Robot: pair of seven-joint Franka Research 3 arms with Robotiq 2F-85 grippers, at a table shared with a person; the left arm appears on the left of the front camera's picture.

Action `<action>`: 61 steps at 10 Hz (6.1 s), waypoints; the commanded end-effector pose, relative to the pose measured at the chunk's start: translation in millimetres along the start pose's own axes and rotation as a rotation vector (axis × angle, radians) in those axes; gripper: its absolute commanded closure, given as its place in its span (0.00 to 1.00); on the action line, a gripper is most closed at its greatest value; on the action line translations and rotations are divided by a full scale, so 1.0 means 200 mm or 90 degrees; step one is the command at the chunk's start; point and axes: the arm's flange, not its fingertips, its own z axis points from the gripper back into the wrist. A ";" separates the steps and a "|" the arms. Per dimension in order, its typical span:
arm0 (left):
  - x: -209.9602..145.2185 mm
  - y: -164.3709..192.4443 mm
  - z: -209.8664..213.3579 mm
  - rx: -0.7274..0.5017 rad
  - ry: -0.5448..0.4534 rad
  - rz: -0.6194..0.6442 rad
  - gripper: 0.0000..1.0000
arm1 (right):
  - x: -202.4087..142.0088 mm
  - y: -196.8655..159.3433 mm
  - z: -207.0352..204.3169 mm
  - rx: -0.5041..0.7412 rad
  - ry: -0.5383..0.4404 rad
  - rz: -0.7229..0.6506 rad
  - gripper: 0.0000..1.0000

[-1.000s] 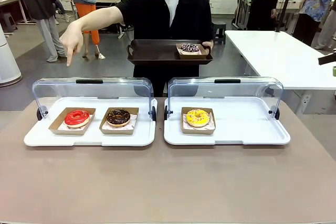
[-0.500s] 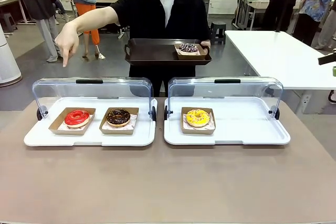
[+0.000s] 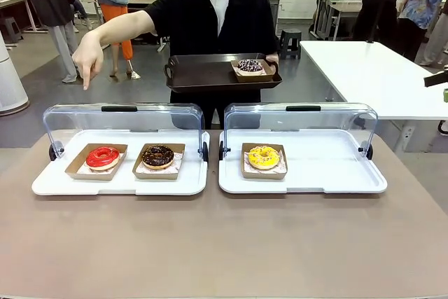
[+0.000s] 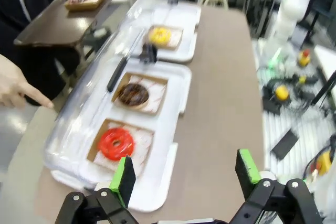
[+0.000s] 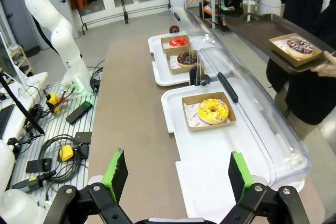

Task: Provide the desired donut to the person.
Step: Pick up and lift the Paper togo box containing the Donut pointed at by the person.

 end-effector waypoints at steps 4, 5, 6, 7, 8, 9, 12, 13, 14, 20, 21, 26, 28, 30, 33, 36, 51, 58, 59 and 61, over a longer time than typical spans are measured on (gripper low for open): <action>0.25 0.19 -0.29 0.025 0.374 -0.090 0.00 | -0.01 0.00 -0.01 0.002 -0.005 -0.011 0.00; 0.24 0.22 -0.41 0.031 0.453 -0.108 0.00 | -0.01 0.00 -0.01 0.002 -0.005 -0.011 0.00; 0.23 0.22 -0.54 0.010 0.475 -0.126 0.00 | -0.01 0.00 -0.01 0.002 -0.005 -0.011 0.00; 0.20 0.23 -0.65 0.005 0.512 -0.139 0.00 | -0.01 0.00 -0.01 0.002 -0.005 -0.011 0.00; 0.17 0.25 -0.77 -0.009 0.542 -0.147 0.00 | -0.01 0.00 -0.01 0.002 -0.005 -0.011 0.00; 0.16 0.26 -0.85 -0.019 0.548 -0.158 0.00 | -0.01 0.00 -0.01 0.002 -0.005 -0.011 0.00; 0.14 0.27 -1.09 -0.038 0.540 -0.179 0.00 | -0.01 0.00 -0.01 0.002 -0.005 -0.011 0.00; 0.12 0.27 -1.13 -0.043 0.538 -0.176 0.00 | -0.01 0.00 -0.01 0.002 -0.005 -0.011 0.00; 0.11 0.28 -1.13 -0.048 0.537 -0.178 0.00 | -0.01 0.00 -0.01 0.002 -0.005 -0.011 0.00; 0.12 0.27 -1.13 -0.061 0.539 -0.185 0.00 | -0.01 0.00 -0.01 0.002 -0.005 -0.011 0.00; 0.12 0.28 -1.13 -0.059 0.537 -0.185 0.00 | -0.01 0.00 -0.01 0.002 -0.005 -0.011 0.00; -0.09 0.22 -1.30 0.029 0.583 -0.170 0.00 | -0.01 0.00 -0.01 0.002 -0.005 -0.011 0.00; -0.14 0.24 -1.36 0.032 0.610 -0.168 0.00 | -0.01 0.00 -0.01 0.002 -0.005 -0.011 0.00; -0.18 0.32 -1.37 0.033 0.618 -0.153 0.00 | -0.01 0.00 -0.01 0.002 -0.005 -0.011 0.00; -0.22 0.40 -1.39 0.010 0.588 -0.148 0.00 | -0.01 0.00 -0.01 0.002 -0.005 -0.011 0.00; -0.26 0.45 -1.41 -0.001 0.575 -0.138 0.00 | -0.01 0.00 -0.01 0.002 -0.005 -0.011 0.00; -0.28 0.45 -1.42 -0.015 0.581 -0.145 1.00 | -0.01 0.00 -0.01 0.002 -0.005 -0.011 0.00; 0.23 -0.02 -0.95 -0.075 0.590 -0.216 1.00 | -0.01 0.00 -0.01 0.002 -0.005 -0.011 0.00; 0.31 -0.10 -0.88 -0.081 0.592 -0.212 1.00 | -0.01 0.00 -0.01 0.002 -0.005 -0.011 0.00; 0.48 -0.22 -0.75 -0.066 0.609 -0.203 1.00 | -0.01 0.00 -0.01 0.002 -0.005 -0.011 0.00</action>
